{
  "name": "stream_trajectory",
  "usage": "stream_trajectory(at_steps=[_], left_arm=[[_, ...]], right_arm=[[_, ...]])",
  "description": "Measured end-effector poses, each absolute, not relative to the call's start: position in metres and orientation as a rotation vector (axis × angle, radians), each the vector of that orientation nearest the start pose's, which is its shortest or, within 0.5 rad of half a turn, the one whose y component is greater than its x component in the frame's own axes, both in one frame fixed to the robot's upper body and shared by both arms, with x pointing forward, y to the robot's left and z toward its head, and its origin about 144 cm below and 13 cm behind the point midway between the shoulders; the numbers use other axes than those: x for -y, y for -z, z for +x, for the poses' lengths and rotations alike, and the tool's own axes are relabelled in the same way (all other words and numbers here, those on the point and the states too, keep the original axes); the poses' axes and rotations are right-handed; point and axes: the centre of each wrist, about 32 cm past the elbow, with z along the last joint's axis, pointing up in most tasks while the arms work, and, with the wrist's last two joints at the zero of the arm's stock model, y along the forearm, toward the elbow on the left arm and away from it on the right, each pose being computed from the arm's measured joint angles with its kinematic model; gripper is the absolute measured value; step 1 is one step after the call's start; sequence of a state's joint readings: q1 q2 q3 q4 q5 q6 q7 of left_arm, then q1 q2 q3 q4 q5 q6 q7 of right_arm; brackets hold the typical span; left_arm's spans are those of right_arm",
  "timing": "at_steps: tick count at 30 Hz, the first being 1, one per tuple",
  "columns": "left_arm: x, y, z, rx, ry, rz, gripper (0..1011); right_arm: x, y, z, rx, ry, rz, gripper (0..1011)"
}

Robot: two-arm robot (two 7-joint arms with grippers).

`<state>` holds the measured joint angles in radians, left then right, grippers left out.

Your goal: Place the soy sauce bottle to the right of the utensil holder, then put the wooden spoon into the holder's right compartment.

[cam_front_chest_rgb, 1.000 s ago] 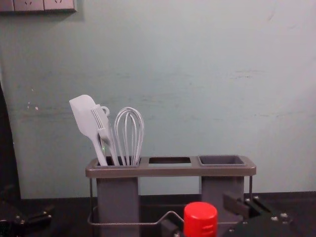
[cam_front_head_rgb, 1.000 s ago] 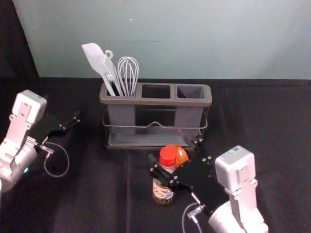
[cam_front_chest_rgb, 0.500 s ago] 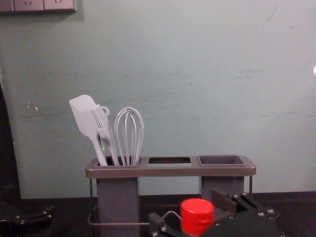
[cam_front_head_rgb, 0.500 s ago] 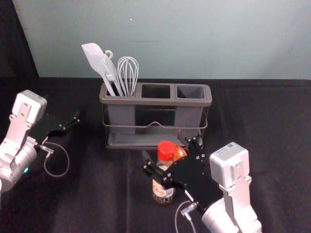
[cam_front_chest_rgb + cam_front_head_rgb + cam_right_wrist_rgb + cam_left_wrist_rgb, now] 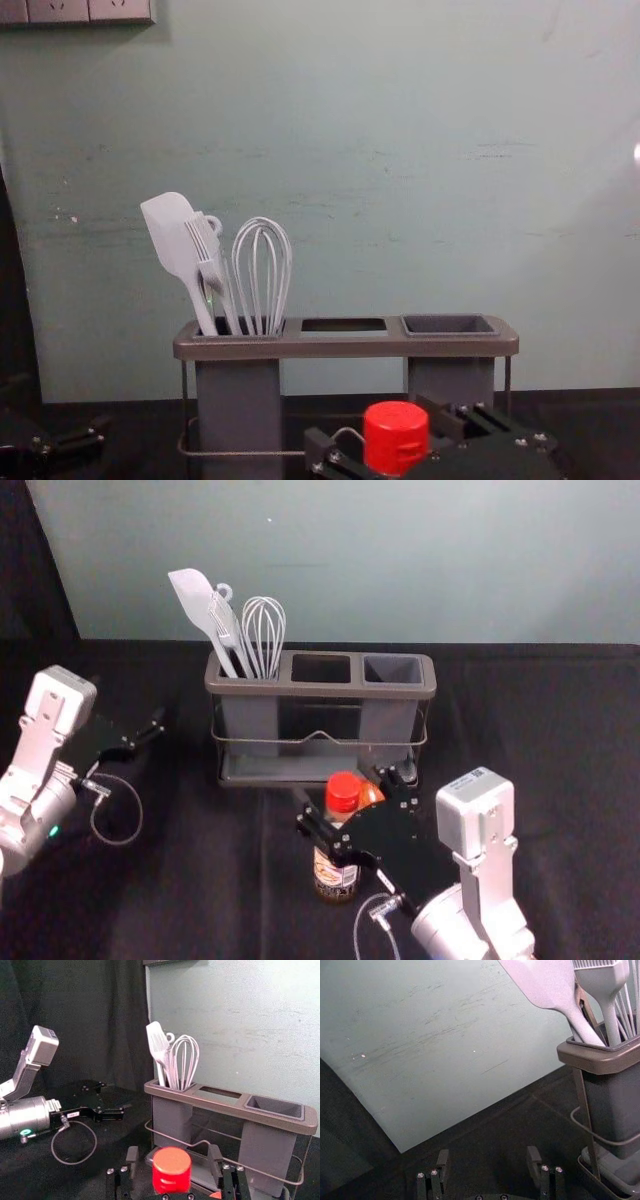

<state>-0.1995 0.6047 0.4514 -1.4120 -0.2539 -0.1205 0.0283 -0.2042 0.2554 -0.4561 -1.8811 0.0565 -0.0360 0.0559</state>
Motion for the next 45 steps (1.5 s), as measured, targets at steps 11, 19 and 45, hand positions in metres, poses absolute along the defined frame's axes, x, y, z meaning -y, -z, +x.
stream_trajectory(at_steps=[11,19,45], left_arm=[[-0.31,-1.14,0.489,0.285,-1.248,0.305,1000],[-0.31,-1.14,0.489,0.285,-1.248,0.304,1000],[-0.31,-1.14,0.489,0.285,-1.248,0.305,1000]], right_arm=[[0.143,-1.16,0.362,0.095,1.006,-0.006,593],[0.144,-1.161,0.362,0.1,1.008,-0.009,381],[0.226,-1.205,0.355,0.145,1.002,-0.011,381]])
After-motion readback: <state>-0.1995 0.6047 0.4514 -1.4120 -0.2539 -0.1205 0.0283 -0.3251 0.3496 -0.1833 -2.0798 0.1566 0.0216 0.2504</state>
